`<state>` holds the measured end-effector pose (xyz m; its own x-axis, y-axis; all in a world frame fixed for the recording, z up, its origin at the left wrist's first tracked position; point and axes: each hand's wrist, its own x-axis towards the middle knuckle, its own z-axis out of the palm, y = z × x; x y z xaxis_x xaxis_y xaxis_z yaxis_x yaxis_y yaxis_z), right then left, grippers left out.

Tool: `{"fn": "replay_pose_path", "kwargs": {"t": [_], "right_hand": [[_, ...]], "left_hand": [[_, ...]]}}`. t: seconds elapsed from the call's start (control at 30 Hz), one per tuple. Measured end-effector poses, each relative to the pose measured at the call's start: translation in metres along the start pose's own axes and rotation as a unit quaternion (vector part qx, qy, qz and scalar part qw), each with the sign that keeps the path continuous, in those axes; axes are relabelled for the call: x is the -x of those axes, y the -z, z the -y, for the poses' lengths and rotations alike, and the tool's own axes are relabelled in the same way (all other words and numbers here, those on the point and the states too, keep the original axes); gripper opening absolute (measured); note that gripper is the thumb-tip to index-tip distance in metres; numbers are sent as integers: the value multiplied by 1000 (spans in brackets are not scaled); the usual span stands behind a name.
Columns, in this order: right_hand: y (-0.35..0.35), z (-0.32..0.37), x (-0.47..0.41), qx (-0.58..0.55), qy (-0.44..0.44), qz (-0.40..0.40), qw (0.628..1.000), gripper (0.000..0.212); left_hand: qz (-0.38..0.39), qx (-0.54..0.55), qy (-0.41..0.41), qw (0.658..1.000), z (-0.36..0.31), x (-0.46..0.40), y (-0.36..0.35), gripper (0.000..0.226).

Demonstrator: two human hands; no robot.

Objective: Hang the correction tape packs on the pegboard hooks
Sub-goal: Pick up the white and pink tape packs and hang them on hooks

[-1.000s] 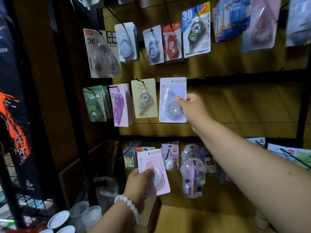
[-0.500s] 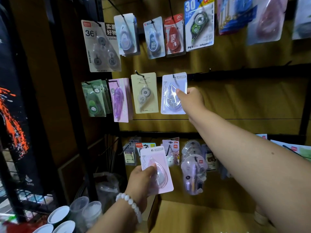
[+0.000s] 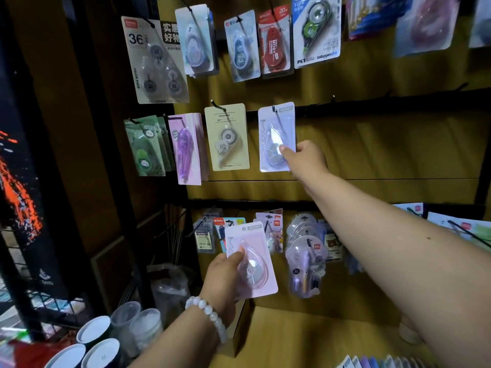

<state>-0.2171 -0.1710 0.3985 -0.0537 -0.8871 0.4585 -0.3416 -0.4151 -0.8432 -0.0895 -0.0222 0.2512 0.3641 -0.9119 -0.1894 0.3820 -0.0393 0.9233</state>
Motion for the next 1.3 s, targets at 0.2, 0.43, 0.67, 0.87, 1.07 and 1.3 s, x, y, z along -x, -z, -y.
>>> {"fn": "replay_pose_path", "kwargs": {"t": [0.2,0.43,0.67,0.87,1.07,1.3], "right_hand": [[4,-39,68,-15,-43,4,999,37],[-14,-83,159,-101,-180,253,945,29],[-16,-82,169,-103,-155,251,950,33],[-1,-63,145,-135,-124,198,963,13],[27,-4,98,-192,-30,112,975,50],[46,48,58,-207,30,109,972,12]], "left_hand": [[-5,-7,-14,1000,3,2,-3,11],[7,-16,-46,999,6,7,-7,18],[-2,-90,-64,994,6,9,-1,26],[-9,-194,-127,973,11,9,8,33],[-50,-271,-146,950,22,-10,37,20],[-57,-326,-164,929,24,-11,48,20]]}}
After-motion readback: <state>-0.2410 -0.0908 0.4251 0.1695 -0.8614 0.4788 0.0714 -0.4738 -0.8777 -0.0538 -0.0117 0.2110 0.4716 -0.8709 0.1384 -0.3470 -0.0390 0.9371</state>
